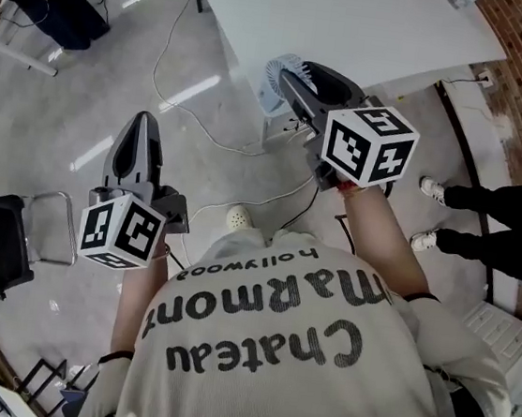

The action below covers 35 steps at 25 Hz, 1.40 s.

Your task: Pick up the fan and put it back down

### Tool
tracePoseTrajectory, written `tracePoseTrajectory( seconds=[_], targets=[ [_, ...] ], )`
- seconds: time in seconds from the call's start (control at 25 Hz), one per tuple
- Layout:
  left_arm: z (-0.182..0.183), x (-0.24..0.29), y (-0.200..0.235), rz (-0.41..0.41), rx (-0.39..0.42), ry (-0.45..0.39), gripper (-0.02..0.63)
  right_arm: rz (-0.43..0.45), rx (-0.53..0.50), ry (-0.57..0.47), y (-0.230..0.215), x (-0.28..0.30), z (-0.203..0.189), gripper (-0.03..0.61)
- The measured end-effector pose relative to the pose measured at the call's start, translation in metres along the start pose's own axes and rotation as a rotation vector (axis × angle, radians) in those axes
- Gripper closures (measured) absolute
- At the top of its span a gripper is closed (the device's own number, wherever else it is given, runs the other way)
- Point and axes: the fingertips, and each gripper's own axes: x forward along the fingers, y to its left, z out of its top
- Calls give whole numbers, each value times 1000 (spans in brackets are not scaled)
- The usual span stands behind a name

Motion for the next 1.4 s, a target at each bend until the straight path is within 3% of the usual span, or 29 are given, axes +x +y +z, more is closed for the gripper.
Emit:
tracePoseTrajectory(
  seconds=[0.28,0.64,1.08,1.4],
  targets=[
    [-6,18,52,-24,13,57,612,-88,56,-36,-7,30,4,403],
    [-17,36,81,-17,0,75,612,-195,-32,3,-32,67,1,403],
    [32,97,142,147,-7,24,612,-168,-8,31,-89,181,36,403],
    [44,145,167,210,25,11,612,-143,-16,60,-120,242,58,403]
  ],
)
